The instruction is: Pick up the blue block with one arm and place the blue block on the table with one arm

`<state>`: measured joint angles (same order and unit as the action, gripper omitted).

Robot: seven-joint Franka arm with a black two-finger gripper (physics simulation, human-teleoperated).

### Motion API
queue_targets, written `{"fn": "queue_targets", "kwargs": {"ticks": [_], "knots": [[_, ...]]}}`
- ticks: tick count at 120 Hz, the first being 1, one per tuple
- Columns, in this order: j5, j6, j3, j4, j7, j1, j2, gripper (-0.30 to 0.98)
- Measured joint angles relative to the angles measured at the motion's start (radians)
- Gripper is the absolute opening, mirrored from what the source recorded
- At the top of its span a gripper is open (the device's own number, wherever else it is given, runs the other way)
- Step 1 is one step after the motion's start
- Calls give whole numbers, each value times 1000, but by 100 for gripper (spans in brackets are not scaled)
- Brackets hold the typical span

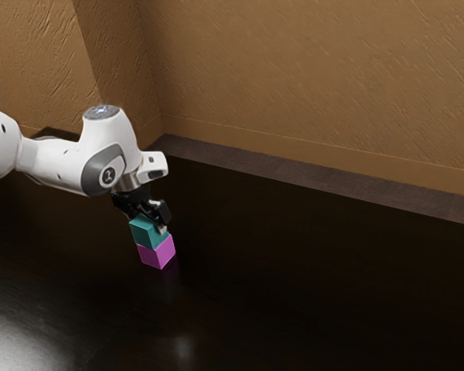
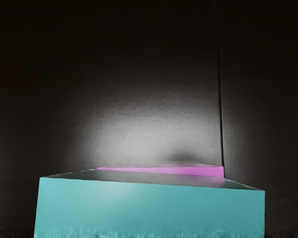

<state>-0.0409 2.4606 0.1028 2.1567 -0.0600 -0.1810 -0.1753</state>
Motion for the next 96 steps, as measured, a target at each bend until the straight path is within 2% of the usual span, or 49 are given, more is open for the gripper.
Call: {"fn": "queue_targets", "kwargs": {"ticks": [60,82,96], "knots": [[26,20,0,22,5,-4,-18,68],[33,22,-1,23,12,-5,-10,46],[31,23,-2,23,19,-5,-7,44]]}}
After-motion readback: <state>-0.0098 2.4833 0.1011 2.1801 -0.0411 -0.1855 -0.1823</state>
